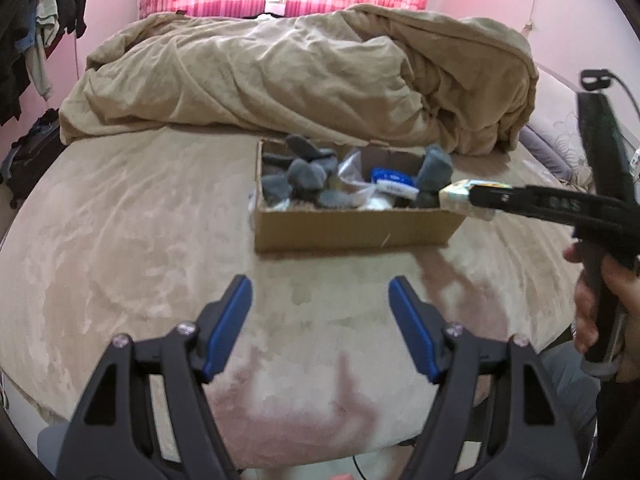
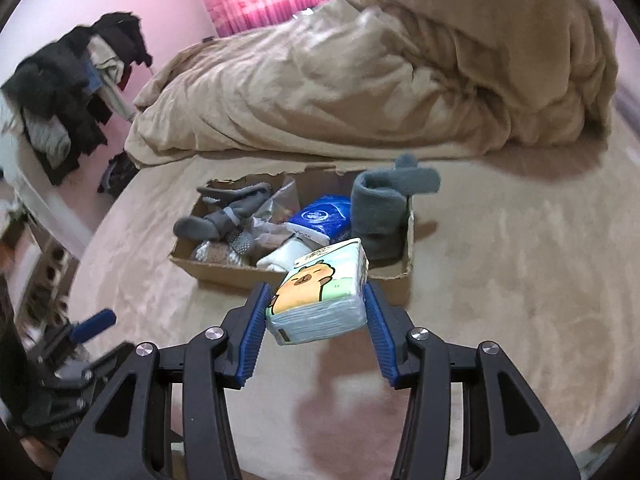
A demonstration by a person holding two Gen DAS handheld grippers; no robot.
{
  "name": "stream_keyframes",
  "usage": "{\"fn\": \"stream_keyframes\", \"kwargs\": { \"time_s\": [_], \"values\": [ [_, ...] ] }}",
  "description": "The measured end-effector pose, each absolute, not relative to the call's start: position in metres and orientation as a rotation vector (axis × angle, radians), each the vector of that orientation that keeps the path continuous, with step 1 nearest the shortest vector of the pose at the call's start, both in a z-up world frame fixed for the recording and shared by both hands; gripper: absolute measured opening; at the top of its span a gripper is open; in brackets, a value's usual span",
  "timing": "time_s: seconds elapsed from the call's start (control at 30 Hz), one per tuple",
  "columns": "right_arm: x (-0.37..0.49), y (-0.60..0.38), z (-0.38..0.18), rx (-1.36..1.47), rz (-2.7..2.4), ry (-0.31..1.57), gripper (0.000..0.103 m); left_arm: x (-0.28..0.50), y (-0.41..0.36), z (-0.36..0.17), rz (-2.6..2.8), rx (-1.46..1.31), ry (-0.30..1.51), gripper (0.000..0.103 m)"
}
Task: Organize objects
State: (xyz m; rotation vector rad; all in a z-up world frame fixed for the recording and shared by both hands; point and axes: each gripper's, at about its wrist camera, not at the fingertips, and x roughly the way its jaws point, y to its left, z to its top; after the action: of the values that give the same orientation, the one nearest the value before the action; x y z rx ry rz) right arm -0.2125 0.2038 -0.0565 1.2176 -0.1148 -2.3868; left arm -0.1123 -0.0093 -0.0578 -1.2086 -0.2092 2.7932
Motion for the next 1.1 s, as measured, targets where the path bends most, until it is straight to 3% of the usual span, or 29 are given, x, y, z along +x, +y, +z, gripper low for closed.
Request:
{"fn": "stream_keyframes", "kwargs": {
  "time_s": [0.5, 0.83, 1.1],
  "values": [
    [-0.263, 0.199, -0.072, 1.426, -2.413, -0.121, 0.051, -0.123, -0.025, -0.052, 2.816, -1.175, -0.274, 0.072],
    [-0.276, 0.169, -0.069, 1.356, -2.435, 0.04, 0.052, -0.121, -0.022, -0.049, 2.822, -1.17, -0.258, 0.072],
    [-0.258, 0.181, -0.058, 1.288, -2.459, 0.031, 0.052, -0.116, -0.017, -0.038, 2.832, -1.148, -0.245, 0.073]
  ]
}}
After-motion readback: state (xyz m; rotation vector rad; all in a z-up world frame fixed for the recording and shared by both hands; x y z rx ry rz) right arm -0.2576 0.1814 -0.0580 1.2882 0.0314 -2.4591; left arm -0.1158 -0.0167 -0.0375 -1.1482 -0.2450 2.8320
